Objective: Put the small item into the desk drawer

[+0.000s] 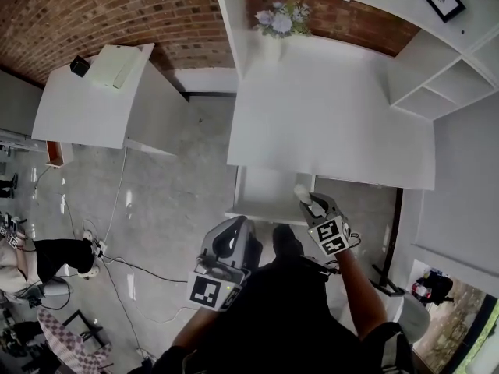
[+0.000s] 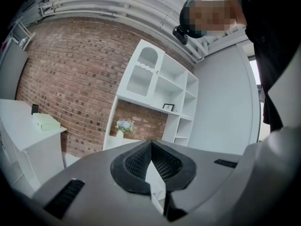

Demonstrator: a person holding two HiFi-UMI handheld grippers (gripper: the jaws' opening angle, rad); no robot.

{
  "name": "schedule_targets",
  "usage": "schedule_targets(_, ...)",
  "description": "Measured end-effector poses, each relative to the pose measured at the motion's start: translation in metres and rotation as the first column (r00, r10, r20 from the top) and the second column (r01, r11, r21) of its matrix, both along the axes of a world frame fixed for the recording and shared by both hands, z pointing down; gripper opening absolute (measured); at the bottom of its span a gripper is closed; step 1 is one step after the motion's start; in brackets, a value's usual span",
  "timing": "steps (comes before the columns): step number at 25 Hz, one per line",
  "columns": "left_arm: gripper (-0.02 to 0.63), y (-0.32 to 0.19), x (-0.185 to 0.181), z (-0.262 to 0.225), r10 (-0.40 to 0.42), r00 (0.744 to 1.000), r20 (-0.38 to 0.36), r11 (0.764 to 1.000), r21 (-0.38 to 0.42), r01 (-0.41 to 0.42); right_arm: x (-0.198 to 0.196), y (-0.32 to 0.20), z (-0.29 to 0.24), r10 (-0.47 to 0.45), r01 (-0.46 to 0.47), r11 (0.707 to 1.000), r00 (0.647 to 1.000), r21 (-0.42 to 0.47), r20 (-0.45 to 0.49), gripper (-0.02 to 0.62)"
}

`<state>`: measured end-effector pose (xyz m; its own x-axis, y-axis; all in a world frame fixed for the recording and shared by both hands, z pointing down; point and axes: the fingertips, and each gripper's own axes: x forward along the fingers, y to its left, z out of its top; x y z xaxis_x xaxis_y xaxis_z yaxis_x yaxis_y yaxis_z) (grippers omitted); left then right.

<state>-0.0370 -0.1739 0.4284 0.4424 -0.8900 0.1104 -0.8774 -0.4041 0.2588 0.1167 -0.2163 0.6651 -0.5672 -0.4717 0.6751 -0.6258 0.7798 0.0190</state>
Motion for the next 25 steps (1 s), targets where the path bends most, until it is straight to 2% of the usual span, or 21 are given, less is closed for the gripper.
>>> schedule_targets(6, 0.017, -0.013, 0.015, 0.012, 0.003, 1.0, 0.014, 1.0, -0.027, -0.002, 0.008, 0.005, 0.07, -0.127, 0.115, 0.988, 0.985, -0.101, -0.117, 0.135)
schedule_targets(10, 0.017, -0.019, 0.018, 0.016, -0.009, 1.0, 0.004, 0.999, -0.032, 0.009, 0.01, 0.01, 0.113, -0.186, 0.156, 0.971, 0.969, -0.182, -0.162, 0.135)
schedule_targets(16, 0.017, -0.03, 0.022, 0.032, -0.023, 1.0, 0.006, 0.997, -0.076, 0.023, 0.007, 0.003, 0.168, -0.179, 0.127, 0.954, 0.968, -0.271, -0.177, 0.135)
schedule_targets(25, 0.017, -0.047, 0.022, 0.057, -0.033, 0.999, 0.004, 0.991, -0.132, 0.033, -0.008, -0.006, 0.222, -0.15, 0.08, 0.933, 0.972, -0.351, -0.178, 0.135)
